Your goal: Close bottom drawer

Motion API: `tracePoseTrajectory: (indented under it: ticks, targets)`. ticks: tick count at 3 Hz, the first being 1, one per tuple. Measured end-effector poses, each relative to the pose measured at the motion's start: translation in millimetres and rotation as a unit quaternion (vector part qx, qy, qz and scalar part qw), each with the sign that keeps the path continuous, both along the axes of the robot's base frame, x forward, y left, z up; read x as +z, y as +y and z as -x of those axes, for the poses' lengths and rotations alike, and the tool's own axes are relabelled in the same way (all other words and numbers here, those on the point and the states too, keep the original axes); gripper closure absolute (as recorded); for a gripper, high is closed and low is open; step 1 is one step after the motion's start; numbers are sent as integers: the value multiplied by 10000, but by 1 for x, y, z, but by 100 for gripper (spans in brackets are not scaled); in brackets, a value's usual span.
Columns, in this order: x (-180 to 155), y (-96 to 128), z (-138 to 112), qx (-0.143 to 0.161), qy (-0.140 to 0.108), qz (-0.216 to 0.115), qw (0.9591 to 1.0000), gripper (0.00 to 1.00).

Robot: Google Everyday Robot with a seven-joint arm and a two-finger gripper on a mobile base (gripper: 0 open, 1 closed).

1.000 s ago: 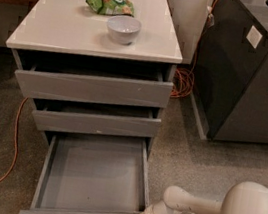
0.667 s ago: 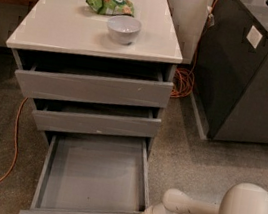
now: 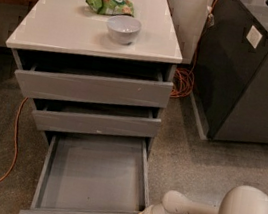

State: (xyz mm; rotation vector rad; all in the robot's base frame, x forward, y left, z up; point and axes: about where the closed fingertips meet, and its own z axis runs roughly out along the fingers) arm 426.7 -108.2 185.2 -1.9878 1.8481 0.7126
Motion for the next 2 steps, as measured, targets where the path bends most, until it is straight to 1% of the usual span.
tracePoseTrajectory:
  ticks: [2]
  targets:
    - [-5,4,-24,-80,-269,20,9996,100]
